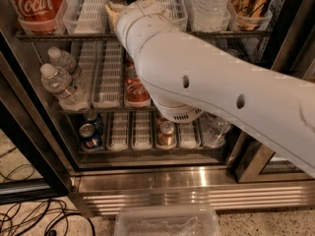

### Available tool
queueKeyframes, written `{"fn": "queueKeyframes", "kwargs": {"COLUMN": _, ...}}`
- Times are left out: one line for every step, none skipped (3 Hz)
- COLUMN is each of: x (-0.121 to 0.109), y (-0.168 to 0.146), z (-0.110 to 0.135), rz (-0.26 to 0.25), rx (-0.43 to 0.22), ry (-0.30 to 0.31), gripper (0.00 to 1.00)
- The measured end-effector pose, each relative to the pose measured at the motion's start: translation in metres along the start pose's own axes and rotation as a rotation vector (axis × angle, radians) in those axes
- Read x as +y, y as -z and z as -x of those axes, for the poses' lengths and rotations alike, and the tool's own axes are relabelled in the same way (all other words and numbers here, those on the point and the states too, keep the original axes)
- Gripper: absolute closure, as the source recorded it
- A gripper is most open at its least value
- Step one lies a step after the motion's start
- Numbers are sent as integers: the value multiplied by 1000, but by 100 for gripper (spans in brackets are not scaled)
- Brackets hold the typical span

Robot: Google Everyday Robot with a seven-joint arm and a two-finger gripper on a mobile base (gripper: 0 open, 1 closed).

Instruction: Pick redbull can from top shelf of fridge

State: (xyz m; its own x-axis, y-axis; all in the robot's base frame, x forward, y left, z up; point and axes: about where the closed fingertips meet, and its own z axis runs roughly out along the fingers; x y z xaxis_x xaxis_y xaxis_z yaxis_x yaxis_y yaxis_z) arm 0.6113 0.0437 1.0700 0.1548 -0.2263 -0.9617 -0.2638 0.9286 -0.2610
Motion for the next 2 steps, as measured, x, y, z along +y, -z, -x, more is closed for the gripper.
{"fn": "queueKeyframes", "kwargs": {"x": 2, "y": 3, "z": 8, "rz": 14, "rx": -11, "ry": -13, "gripper": 100}}
{"fn": "queueKeyframes", "kwargs": {"x": 6, "y": 5, "z": 21, "rz": 46, "rx": -34, "ry": -49, "gripper": 100}}
